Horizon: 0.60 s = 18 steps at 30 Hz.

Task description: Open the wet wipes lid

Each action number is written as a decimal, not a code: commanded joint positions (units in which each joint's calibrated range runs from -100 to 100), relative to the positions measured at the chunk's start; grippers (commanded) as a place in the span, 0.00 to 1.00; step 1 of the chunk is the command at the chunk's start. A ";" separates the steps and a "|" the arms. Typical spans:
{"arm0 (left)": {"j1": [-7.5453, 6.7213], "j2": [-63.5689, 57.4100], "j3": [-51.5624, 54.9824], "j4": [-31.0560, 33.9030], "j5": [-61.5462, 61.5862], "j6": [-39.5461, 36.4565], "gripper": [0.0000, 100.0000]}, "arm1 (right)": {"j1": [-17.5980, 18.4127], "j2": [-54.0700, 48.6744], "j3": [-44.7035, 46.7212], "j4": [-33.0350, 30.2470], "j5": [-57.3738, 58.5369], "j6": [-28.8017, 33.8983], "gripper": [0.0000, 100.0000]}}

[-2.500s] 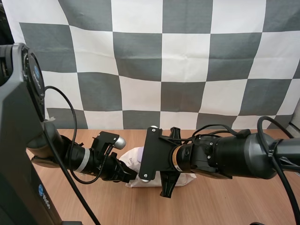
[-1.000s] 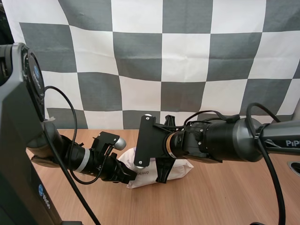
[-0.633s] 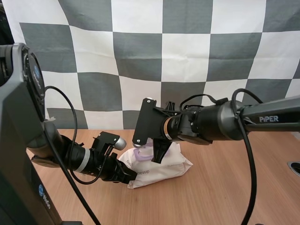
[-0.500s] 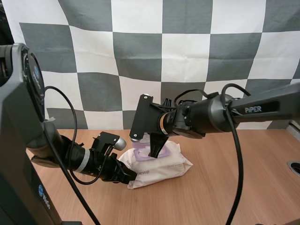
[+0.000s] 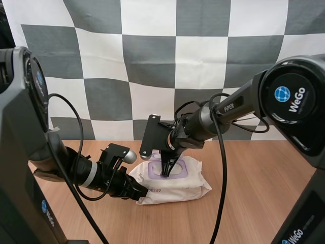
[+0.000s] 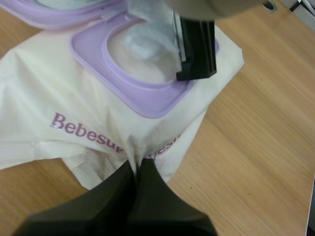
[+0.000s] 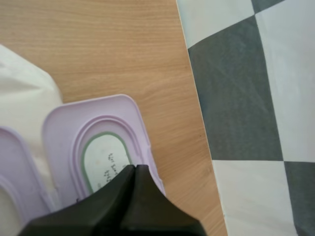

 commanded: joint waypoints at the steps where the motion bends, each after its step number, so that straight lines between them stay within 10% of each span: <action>1: -0.01 0.00 -0.10 -0.10 0.03 -0.06 0.00 | -0.04 -0.80 -0.09 0.03 0.32 0.01 0.00; 5: -0.01 -2.27 -1.33 0.31 0.04 -0.53 0.22 | -0.04 -4.39 -0.09 1.70 3.83 0.01 0.00; 10: -0.01 -12.81 -7.81 3.96 5.38 -11.52 0.68 | -0.04 -13.95 -0.09 8.35 10.94 0.01 0.32; 14: 0.39 -25.28 -15.05 8.24 7.94 -22.72 0.60 | -0.04 -25.38 -0.09 9.77 17.94 2.58 0.00; 18: 1.96 -39.91 -20.79 8.95 8.45 -31.22 0.26 | -0.04 -39.22 -0.09 12.60 24.01 5.14 0.00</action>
